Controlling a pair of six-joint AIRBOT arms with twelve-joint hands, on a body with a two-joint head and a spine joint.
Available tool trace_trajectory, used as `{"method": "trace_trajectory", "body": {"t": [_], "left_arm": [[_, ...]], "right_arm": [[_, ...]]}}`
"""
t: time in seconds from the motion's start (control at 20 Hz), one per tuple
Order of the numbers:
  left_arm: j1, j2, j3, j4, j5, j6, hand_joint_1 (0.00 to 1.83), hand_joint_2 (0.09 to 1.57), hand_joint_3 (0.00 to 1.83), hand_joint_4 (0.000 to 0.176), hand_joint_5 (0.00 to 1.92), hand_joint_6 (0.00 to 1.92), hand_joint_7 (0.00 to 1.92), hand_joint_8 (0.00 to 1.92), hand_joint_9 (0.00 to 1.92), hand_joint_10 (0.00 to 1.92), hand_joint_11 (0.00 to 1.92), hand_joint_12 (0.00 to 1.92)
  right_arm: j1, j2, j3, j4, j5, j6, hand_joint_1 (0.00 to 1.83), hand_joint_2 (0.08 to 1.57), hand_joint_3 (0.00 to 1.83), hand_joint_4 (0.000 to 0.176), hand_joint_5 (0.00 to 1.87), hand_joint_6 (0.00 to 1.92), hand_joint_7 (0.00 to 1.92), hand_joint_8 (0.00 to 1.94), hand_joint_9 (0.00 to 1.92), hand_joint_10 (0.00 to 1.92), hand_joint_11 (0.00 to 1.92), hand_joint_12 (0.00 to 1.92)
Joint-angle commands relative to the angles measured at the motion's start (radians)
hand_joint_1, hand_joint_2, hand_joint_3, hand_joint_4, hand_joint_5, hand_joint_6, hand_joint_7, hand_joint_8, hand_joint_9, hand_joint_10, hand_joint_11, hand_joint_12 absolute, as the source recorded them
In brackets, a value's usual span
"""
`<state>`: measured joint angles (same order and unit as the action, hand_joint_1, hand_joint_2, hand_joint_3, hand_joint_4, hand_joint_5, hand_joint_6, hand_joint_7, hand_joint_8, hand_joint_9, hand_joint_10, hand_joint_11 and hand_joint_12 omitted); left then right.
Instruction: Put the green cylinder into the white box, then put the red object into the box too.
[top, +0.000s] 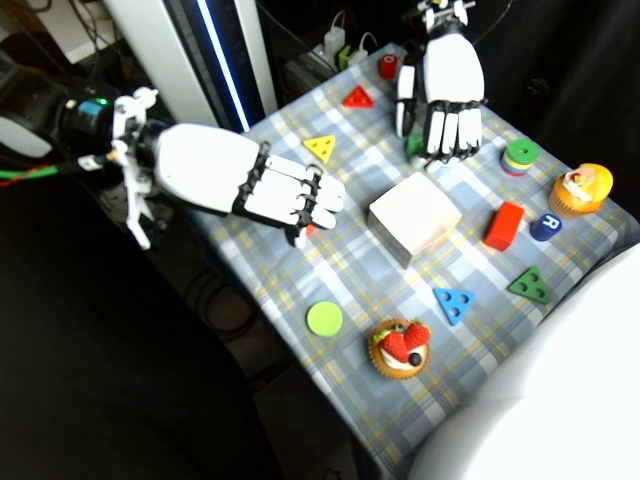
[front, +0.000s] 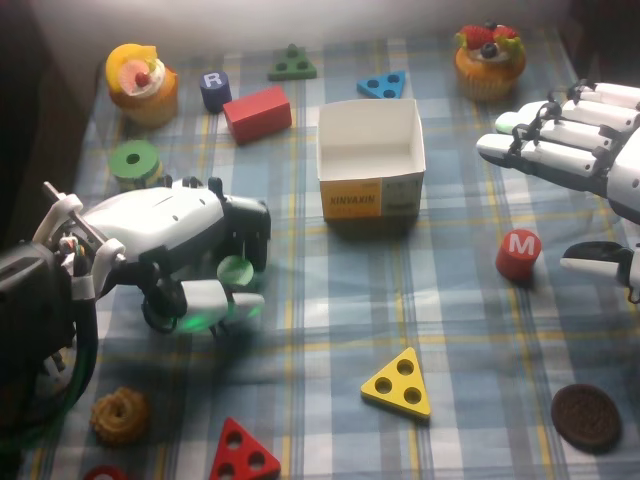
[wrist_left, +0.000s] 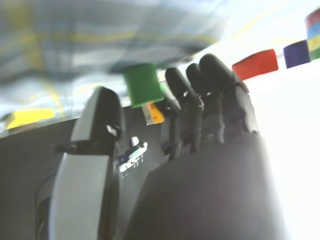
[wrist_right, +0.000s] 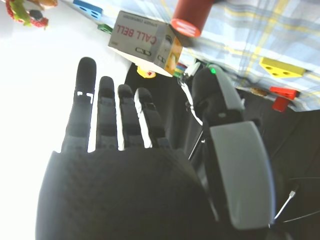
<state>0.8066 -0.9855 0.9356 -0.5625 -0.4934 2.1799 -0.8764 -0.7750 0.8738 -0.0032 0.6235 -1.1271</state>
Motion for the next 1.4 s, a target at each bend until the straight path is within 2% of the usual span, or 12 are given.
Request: {"method": "trace_trajectory", "body": {"t": [0.0,0.35,0.65,0.8,0.9,0.95,1.0,1.1,1.15,1.2,1.25,1.35], "left_arm": [[-0.016,0.009,-0.010,0.030,-0.098,-0.001,1.11,1.32,0.01,0.000,0.56,1.50,0.70,1.59,0.39,1.55,0.05,1.92],[-0.083,0.061,-0.064,0.141,-0.251,-0.068,1.17,1.26,0.00,0.000,0.67,1.31,0.78,1.50,0.51,1.69,0.26,1.92],[-0.295,-0.140,0.142,0.104,-0.108,-0.069,1.21,1.22,0.00,0.000,0.77,1.12,0.81,1.53,0.56,1.85,0.57,1.92],[-0.327,-0.216,0.242,0.040,-0.039,-0.069,1.20,1.22,0.00,0.000,0.78,1.13,0.81,1.51,0.57,1.78,0.47,1.92],[-0.334,-0.243,0.286,0.007,-0.014,-0.070,1.13,1.27,0.01,0.000,0.69,1.36,0.70,1.53,0.32,1.64,0.09,1.92],[-0.335,-0.252,0.301,-0.009,-0.003,-0.070,0.95,1.28,0.00,0.054,0.65,1.46,0.46,1.34,0.18,1.53,0.02,1.91],[-0.335,-0.254,0.303,-0.014,0.000,-0.070,0.90,1.17,0.00,0.083,0.24,1.12,0.22,0.97,0.03,1.18,0.00,1.62],[-0.334,-0.246,0.291,-0.003,-0.014,-0.080,0.52,1.18,0.00,0.100,0.01,0.60,0.03,0.37,0.00,0.33,0.00,1.09],[-0.334,-0.240,0.283,0.014,-0.021,-0.100,0.31,1.22,0.01,0.123,0.00,0.34,0.01,0.12,0.00,0.07,0.00,0.40],[-0.334,-0.236,0.280,0.030,-0.026,-0.124,0.20,1.23,0.01,0.129,0.00,0.18,0.00,0.02,0.00,0.01,0.00,0.08],[-0.334,-0.231,0.277,0.045,-0.033,-0.149,0.15,1.24,0.01,0.152,0.00,0.10,0.00,0.00,0.00,0.00,0.00,0.02],[-0.326,-0.211,0.260,0.075,-0.063,-0.203,0.09,1.25,0.01,0.147,0.00,0.05,0.00,0.00,0.00,0.00,0.00,0.00]], "right_arm": [[0.006,-0.001,0.001,0.005,0.113,-0.004,0.58,1.32,0.00,0.000,0.00,0.00,0.03,0.00,0.00,0.24,0.00,1.35],[0.005,-0.001,0.001,0.008,0.113,-0.004,0.57,1.34,0.01,0.000,0.00,0.00,0.03,0.00,0.00,0.27,0.00,1.26],[0.002,-0.006,0.006,0.013,0.119,-0.004,0.59,1.33,0.00,0.000,0.00,0.00,0.03,0.01,0.00,0.28,0.00,1.35],[0.002,-0.017,0.012,0.012,0.117,-0.004,0.62,1.32,0.00,0.000,0.00,0.00,0.03,0.01,0.00,0.28,0.00,1.42],[0.002,-0.023,0.015,0.012,0.113,-0.004,0.62,1.32,0.00,0.000,0.00,0.00,0.04,0.01,0.00,0.30,0.00,1.52],[0.003,-0.026,0.016,0.011,0.111,-0.004,0.61,1.32,0.00,0.000,0.00,0.00,0.05,0.01,0.00,0.34,0.00,1.54],[0.003,-0.027,0.016,0.010,0.111,-0.004,0.63,1.32,0.00,0.000,0.00,0.00,0.06,0.01,0.00,0.35,0.00,1.51],[0.003,-0.027,0.018,0.011,0.111,-0.004,0.64,1.30,0.00,0.000,0.00,0.00,0.07,0.01,0.00,0.43,0.00,1.61],[0.003,-0.027,0.018,0.011,0.110,-0.004,0.67,1.29,0.00,0.000,0.01,0.00,0.09,0.02,0.00,0.50,0.00,1.65],[0.003,-0.028,0.018,0.011,0.108,-0.004,0.69,1.27,0.00,0.000,0.03,0.01,0.10,0.02,0.00,0.58,0.00,1.68],[0.003,-0.031,0.019,0.010,0.105,-0.004,0.71,1.26,0.00,0.000,0.04,0.02,0.13,0.03,0.00,0.68,0.00,1.68],[0.003,-0.034,0.022,0.010,0.098,-0.004,0.74,1.24,0.00,0.000,0.07,0.05,0.16,0.04,0.00,0.79,0.00,1.64]]}}
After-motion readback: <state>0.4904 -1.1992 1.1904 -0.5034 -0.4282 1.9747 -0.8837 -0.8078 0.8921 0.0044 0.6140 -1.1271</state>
